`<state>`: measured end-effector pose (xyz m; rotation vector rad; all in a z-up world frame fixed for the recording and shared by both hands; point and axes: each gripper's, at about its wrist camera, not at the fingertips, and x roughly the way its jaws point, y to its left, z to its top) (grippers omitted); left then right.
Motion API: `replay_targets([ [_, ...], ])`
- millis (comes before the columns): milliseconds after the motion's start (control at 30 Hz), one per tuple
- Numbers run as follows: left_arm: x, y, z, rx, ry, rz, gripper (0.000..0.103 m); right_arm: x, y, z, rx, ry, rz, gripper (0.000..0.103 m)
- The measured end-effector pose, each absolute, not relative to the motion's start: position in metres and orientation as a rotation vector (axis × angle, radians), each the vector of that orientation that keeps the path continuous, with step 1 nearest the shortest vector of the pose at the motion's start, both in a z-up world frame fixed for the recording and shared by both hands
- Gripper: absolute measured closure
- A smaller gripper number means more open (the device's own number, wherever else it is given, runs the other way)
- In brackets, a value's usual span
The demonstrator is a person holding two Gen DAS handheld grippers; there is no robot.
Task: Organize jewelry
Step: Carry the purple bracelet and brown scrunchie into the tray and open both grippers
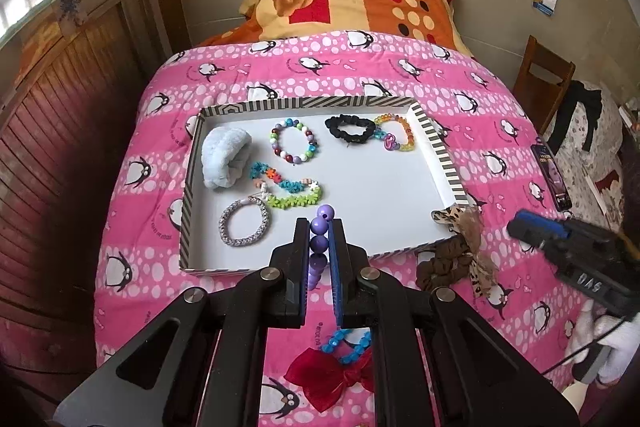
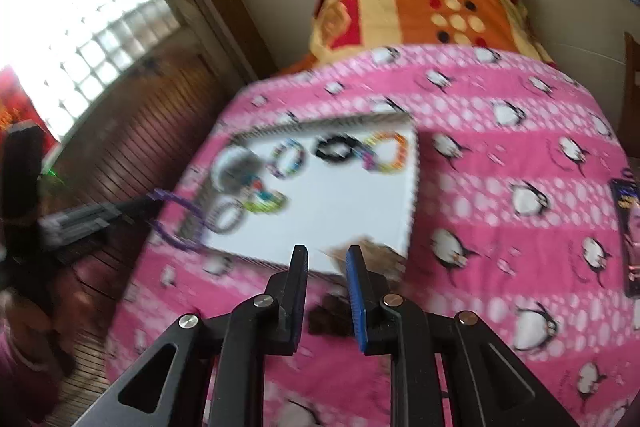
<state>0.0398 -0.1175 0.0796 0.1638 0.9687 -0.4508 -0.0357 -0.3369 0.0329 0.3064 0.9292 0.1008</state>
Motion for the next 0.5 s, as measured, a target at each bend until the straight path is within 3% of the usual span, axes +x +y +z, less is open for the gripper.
replay_targets([
  [33,0.041,-0.117,0.079,0.161,0.973,-0.452,0.095,-0.037,-0.341,0.025,0.32,0.951,0.097,0.06],
  [100,0.042,-0.118,0.077,0.154,0.981,-0.455,0.095,-0.038,-0.346,0.004,0.359,1.01,0.117,0.051],
  [267,0.042,-0.122,0.075,0.16,0.988,-0.46,0.095,-0.027,-0.346,-0.041,0.379,1.071,0.102,0.051],
  [300,0.041,-0.123,0.075,0.163,0.988,-0.461,0.095,-0.024,-0.347,-0.05,0.401,1.077,0.108,0.056],
  [333,0.041,-0.122,0.075,0.165,0.988,-0.462,0.095,-0.022,-0.347,-0.055,0.411,1.077,0.111,0.07],
  [400,0.04,-0.122,0.076,0.167,0.985,-0.461,0.095,-0.023,-0.347,-0.058,0.421,1.066,0.109,0.086],
  [500,0.041,-0.119,0.078,0.159,0.982,-0.455,0.095,-0.032,-0.348,-0.041,0.448,1.017,0.153,0.087],
])
